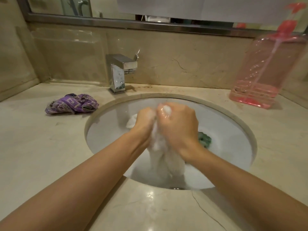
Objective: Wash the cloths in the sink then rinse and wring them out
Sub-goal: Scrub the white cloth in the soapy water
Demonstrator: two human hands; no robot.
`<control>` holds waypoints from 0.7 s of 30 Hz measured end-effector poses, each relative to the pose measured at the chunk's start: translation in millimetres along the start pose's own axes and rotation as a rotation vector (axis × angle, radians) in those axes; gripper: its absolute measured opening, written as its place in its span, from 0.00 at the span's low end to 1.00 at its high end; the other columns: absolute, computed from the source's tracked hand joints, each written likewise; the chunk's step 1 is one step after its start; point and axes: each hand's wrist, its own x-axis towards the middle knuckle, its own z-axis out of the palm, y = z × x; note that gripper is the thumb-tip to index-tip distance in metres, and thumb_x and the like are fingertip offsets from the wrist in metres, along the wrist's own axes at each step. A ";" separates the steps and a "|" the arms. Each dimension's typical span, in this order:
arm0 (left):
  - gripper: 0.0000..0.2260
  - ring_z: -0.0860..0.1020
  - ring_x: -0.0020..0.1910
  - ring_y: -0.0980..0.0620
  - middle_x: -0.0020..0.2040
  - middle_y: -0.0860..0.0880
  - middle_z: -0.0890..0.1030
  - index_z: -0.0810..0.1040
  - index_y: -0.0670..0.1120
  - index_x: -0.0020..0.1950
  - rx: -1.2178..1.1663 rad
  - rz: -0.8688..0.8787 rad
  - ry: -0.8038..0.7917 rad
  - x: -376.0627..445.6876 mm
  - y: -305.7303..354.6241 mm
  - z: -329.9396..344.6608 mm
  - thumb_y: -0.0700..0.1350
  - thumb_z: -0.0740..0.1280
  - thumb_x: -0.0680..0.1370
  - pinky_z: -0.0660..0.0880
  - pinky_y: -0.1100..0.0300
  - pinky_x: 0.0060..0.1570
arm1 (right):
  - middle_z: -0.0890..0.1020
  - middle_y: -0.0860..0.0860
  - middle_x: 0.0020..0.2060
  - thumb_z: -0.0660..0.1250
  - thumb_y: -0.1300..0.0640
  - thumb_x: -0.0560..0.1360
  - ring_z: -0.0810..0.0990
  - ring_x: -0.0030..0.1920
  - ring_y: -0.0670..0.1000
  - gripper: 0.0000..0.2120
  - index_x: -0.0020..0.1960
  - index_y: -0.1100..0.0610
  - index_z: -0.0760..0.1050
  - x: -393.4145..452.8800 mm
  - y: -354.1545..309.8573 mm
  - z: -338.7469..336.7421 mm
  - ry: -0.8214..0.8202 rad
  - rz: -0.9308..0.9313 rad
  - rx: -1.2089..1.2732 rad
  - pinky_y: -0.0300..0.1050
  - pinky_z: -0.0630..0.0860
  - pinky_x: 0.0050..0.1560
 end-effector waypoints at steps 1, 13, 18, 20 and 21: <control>0.16 0.74 0.23 0.55 0.24 0.51 0.74 0.69 0.45 0.36 -0.020 -0.032 -0.014 -1.3 -1.8 -1.6 0.38 0.54 0.83 0.72 0.66 0.22 | 0.77 0.53 0.33 0.57 0.50 0.77 0.71 0.36 0.55 0.15 0.37 0.54 0.76 -4.4 -2.7 0.3 0.005 -0.041 0.003 0.46 0.63 0.34; 0.21 0.77 0.25 0.49 0.26 0.44 0.77 0.77 0.41 0.35 -0.070 -0.136 -0.180 -6.1 -5.4 4.0 0.46 0.54 0.83 0.74 0.63 0.27 | 0.71 0.50 0.28 0.58 0.52 0.79 0.68 0.34 0.53 0.19 0.30 0.55 0.66 17.5 13.5 -7.3 -0.028 0.185 0.050 0.46 0.60 0.31; 0.22 0.84 0.42 0.50 0.44 0.47 0.85 0.80 0.44 0.55 0.368 0.052 -0.494 -4.9 10.5 -1.9 0.61 0.66 0.75 0.79 0.57 0.44 | 0.71 0.50 0.29 0.60 0.53 0.80 0.69 0.33 0.49 0.18 0.34 0.58 0.68 24.5 26.8 -17.6 0.097 0.488 0.507 0.45 0.65 0.34; 0.24 0.84 0.49 0.51 0.50 0.50 0.85 0.76 0.49 0.61 0.558 0.092 -0.577 -1.2 12.1 -10.8 0.57 0.74 0.69 0.79 0.55 0.51 | 0.69 0.51 0.30 0.61 0.52 0.80 0.68 0.34 0.50 0.18 0.33 0.57 0.66 25.8 28.9 -25.2 0.119 0.532 0.589 0.45 0.65 0.37; 0.23 0.83 0.51 0.51 0.53 0.51 0.84 0.75 0.50 0.62 0.601 0.068 -0.630 0.0 10.5 -15.1 0.52 0.75 0.69 0.78 0.56 0.54 | 0.68 0.52 0.31 0.61 0.51 0.80 0.68 0.35 0.52 0.18 0.34 0.57 0.66 26.6 28.6 -29.5 0.135 0.546 0.623 0.45 0.65 0.38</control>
